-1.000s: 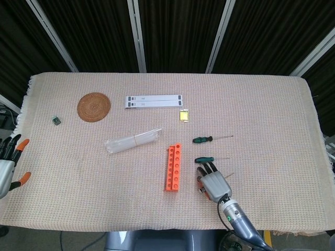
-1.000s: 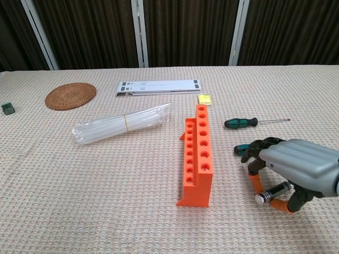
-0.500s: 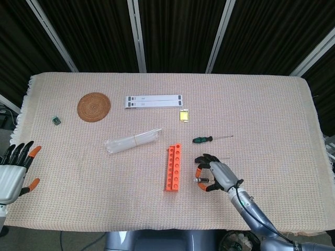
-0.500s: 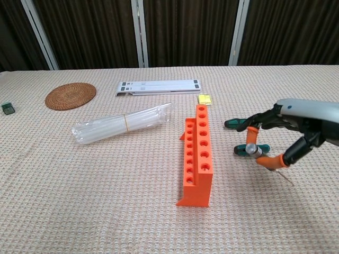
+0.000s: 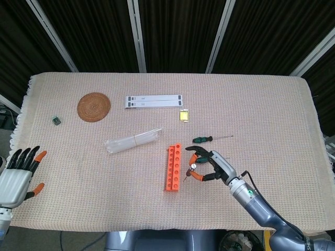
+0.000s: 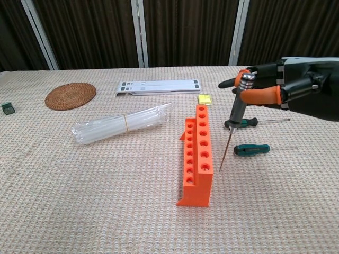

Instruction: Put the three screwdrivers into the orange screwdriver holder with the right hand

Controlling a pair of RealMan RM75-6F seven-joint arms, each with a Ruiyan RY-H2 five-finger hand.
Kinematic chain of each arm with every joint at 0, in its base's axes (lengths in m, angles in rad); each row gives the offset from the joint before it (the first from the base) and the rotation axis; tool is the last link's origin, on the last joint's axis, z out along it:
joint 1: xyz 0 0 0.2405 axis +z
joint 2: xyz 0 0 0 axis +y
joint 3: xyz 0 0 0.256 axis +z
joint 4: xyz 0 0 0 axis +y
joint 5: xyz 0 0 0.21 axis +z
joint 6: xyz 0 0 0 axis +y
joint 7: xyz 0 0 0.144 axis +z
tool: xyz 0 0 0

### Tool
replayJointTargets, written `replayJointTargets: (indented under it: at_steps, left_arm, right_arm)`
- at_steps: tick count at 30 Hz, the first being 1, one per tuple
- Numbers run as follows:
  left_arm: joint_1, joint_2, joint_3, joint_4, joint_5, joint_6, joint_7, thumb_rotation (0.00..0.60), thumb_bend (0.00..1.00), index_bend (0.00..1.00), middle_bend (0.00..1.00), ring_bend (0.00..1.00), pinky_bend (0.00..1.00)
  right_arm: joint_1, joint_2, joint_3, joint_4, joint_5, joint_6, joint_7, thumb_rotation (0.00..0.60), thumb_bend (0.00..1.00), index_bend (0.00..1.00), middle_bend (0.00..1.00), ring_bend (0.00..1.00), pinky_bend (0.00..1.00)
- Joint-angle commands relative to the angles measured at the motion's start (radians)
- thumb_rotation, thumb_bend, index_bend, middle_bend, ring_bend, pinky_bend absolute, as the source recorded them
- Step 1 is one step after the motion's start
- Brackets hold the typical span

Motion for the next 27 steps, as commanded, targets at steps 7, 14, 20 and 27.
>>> replayJointTargets:
  at_steps: [7, 14, 20, 27]
  left_arm:
    - [-0.002, 0.001, -0.002, -0.002, -0.003, -0.003, 0.002, 0.6, 0.23, 0.11, 0.0, 0.0, 0.0]
    - [-0.001, 0.003, -0.004, 0.001, -0.007, -0.002, -0.004, 0.6, 0.23, 0.11, 0.0, 0.0, 0.0]
    - [-0.003, -0.001, -0.005, 0.008, -0.008, -0.005, -0.01, 0.6, 0.23, 0.11, 0.0, 0.0, 0.0]
    - [-0.004, -0.003, -0.007, 0.016, -0.008, -0.006, -0.021, 0.6, 0.23, 0.11, 0.0, 0.0, 0.0]
  right_arm:
    - [0.026, 0.03, 0.002, 0.009, -0.112, 0.024, 0.144, 0.6, 0.42, 0.57, 0.15, 0.0, 0.0]
    - [0.058, 0.051, -0.023, -0.006, -0.126, 0.052, 0.151, 0.6, 0.42, 0.57, 0.15, 0.0, 0.0]
    - [0.079, 0.066, -0.039, -0.025, -0.114, 0.067, 0.145, 0.6, 0.42, 0.57, 0.15, 0.0, 0.0]
    - [0.107, 0.078, -0.046, -0.045, -0.089, 0.082, 0.119, 0.6, 0.42, 0.57, 0.15, 0.0, 0.0]
